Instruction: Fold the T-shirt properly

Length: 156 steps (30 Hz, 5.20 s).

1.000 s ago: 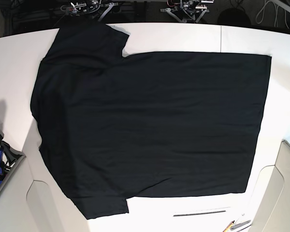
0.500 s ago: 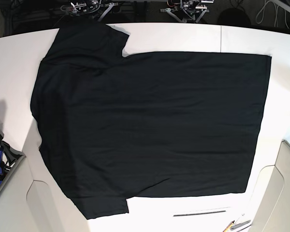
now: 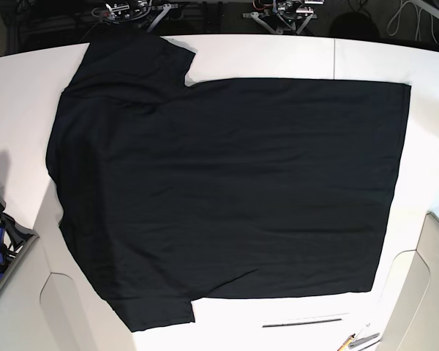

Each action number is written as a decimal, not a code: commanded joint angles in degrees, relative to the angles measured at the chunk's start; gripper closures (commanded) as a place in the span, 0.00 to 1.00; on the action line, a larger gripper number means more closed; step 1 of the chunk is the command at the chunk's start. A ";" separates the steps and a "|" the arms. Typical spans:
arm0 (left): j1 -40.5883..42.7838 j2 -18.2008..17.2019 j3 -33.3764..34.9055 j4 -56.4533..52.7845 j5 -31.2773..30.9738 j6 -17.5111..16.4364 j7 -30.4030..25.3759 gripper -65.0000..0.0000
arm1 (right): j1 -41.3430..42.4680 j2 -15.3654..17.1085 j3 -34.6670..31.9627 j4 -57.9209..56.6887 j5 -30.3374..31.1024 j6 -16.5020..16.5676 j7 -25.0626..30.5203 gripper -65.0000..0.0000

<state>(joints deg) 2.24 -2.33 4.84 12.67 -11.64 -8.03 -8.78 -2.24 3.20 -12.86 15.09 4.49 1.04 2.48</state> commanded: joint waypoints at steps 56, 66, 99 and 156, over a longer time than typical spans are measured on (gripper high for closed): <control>55.98 -27.08 -31.54 84.83 -52.85 -31.97 38.80 1.00 | -46.14 1.38 44.76 92.89 52.76 20.79 -13.88 1.00; 51.54 -27.04 -31.54 84.83 -53.46 -31.97 42.29 0.59 | -40.61 0.24 46.49 89.48 45.83 17.38 -16.06 0.55; 48.06 -27.04 -35.47 84.85 -54.90 -31.97 43.76 0.57 | -21.29 0.59 44.98 71.06 37.97 20.46 -28.50 1.00; 26.51 -27.21 -42.16 62.07 -55.95 -31.19 50.80 1.00 | -25.00 0.61 45.11 80.26 35.67 20.41 -29.29 1.00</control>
<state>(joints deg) 28.53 -28.38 -36.73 74.19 -66.22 -38.37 42.83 -27.14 3.31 32.10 94.32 39.27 20.73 -27.90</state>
